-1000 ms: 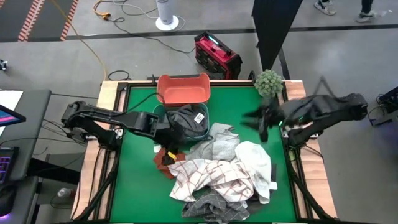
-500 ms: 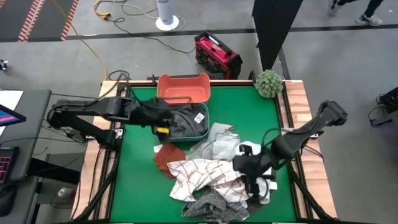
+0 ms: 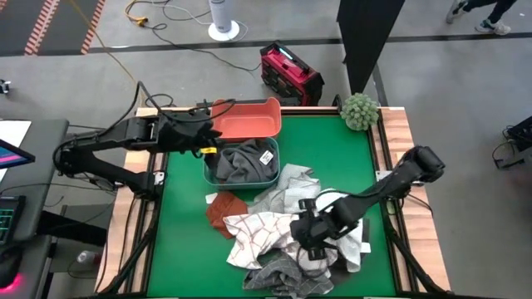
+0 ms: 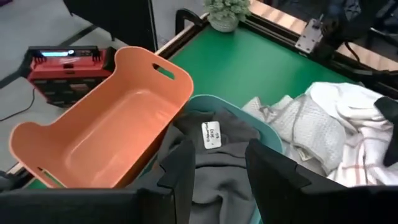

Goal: Sort towels by color in basket
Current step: Put the white and brown patterned towel into the orange bin

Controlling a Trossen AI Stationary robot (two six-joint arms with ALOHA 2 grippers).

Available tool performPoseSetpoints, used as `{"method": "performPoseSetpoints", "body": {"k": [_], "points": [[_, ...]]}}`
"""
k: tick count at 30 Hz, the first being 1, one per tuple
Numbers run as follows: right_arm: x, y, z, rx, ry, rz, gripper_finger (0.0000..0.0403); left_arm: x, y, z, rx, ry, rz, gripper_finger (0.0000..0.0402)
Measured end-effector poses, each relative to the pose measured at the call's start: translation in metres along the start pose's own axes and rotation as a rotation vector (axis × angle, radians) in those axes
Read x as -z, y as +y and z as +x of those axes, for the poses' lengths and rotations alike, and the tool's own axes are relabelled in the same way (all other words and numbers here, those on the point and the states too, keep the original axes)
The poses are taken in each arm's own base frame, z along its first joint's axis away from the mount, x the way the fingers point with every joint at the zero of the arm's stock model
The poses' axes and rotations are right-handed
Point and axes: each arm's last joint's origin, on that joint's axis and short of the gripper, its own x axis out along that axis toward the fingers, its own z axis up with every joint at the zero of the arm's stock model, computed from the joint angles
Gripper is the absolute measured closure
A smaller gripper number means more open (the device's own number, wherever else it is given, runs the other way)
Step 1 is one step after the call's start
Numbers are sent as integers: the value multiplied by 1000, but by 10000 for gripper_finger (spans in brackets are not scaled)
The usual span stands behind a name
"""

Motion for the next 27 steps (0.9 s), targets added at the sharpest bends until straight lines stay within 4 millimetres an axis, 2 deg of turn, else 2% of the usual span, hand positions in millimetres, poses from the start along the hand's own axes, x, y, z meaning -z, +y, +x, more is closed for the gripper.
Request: {"method": "performPoseSetpoints", "body": {"k": [3,5,7,10,11,16,22,27], "points": [[-1,-8,24,35,63,18,205,1,1,-1,16,17,16,270],[-2,-14,34,49,84,35,230,3,3,-3,15,36,26,270],[-4,-21,38,59,89,55,277,4,4,-5,17,45,26,270],[-8,-35,39,67,77,93,370,5,8,-16,44,36,18,270],[-10,-40,36,68,65,108,382,5,10,-22,51,17,14,270],[-20,-69,14,75,-30,269,384,4,19,-42,70,-44,57,270],[-37,-99,-21,46,-269,446,389,4,23,-47,60,-59,148,270],[-50,-118,-55,-1,-510,557,389,6,26,-58,128,-79,195,270]]}}
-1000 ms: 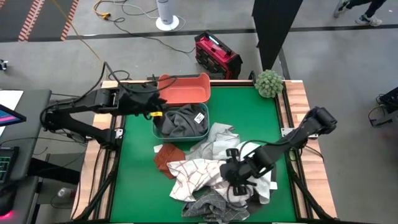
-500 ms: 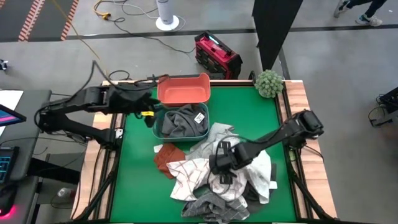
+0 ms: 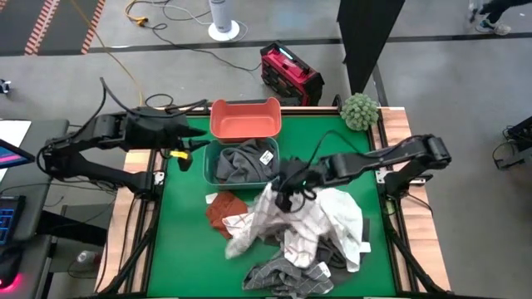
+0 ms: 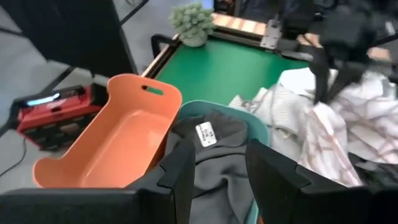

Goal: Sort towels by color in basket
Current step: Put the white and brown patterned towel into the orange bin

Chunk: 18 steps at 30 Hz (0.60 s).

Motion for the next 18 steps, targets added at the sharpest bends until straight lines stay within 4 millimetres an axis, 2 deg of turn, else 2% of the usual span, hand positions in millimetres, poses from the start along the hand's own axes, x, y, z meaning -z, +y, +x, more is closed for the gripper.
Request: {"method": "performPoseSetpoints", "body": {"k": [10,18], "points": [[-58,-6,-43,-172,-443,92,389,0,7,-29,39,-112,-11,270],[-99,-25,-83,-394,-758,12,389,-14,6,-26,4,-239,7,270]]}}
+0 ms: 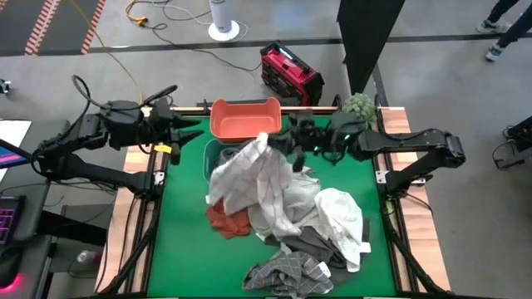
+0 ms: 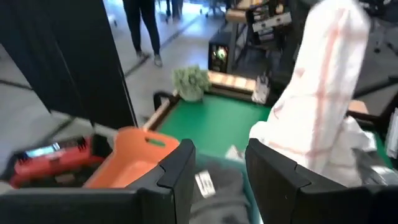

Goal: Sort towels by color in basket
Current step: Put the white and brown patterned towel into the orange bin

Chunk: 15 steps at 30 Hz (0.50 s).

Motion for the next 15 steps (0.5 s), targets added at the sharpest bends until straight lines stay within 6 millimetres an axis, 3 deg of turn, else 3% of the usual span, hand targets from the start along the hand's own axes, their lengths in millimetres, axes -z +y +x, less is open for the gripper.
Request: {"method": "performPoseSetpoints", "body": {"k": [4,7,15], "points": [[-34,-10,-10,-64,-202,-139,389,-10,-2,9,-34,-84,23,270],[-55,-25,-20,-14,-285,-227,389,-16,-3,17,-113,-138,53,270],[-67,-85,-33,125,-134,-297,388,-24,-9,62,-299,-169,132,270]]}}
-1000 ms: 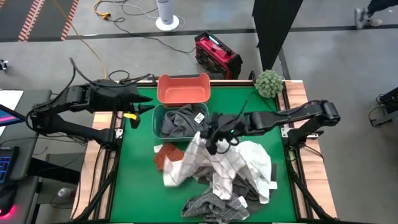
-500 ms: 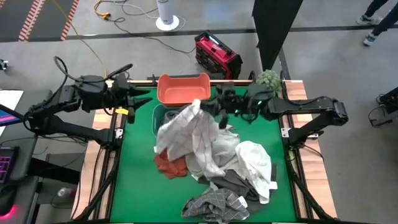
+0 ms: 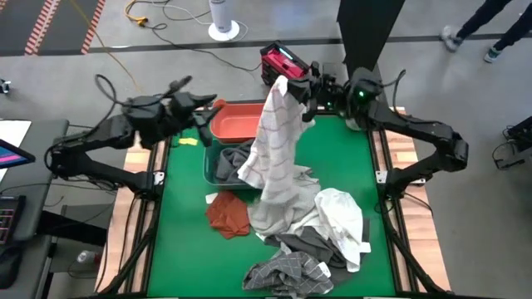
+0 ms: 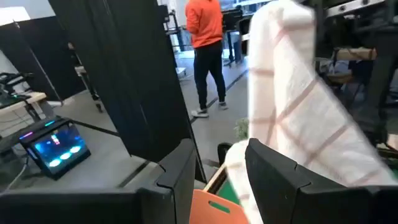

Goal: Sort towels by color in basket
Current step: Put the white and brown patterned towel into the orange bin

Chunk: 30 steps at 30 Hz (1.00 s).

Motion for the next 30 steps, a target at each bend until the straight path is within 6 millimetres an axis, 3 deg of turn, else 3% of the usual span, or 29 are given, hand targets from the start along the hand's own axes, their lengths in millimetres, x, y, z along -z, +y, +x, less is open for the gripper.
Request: {"method": "performPoseSetpoints", "body": {"k": [4,12,17,21,25,30], "points": [[1,-20,5,-18,26,-66,388,5,-1,23,-53,14,-19,270],[-31,-32,32,-58,-69,-197,388,17,17,62,-89,19,-248,270],[-24,-41,56,-80,-50,-223,387,32,27,89,20,83,-330,270],[-10,-52,69,-136,132,-168,387,38,31,98,25,103,-345,261],[10,-60,75,-116,328,-173,387,39,36,104,34,88,-331,224],[8,-64,87,-103,303,-218,387,50,42,119,69,116,-324,166]]}}
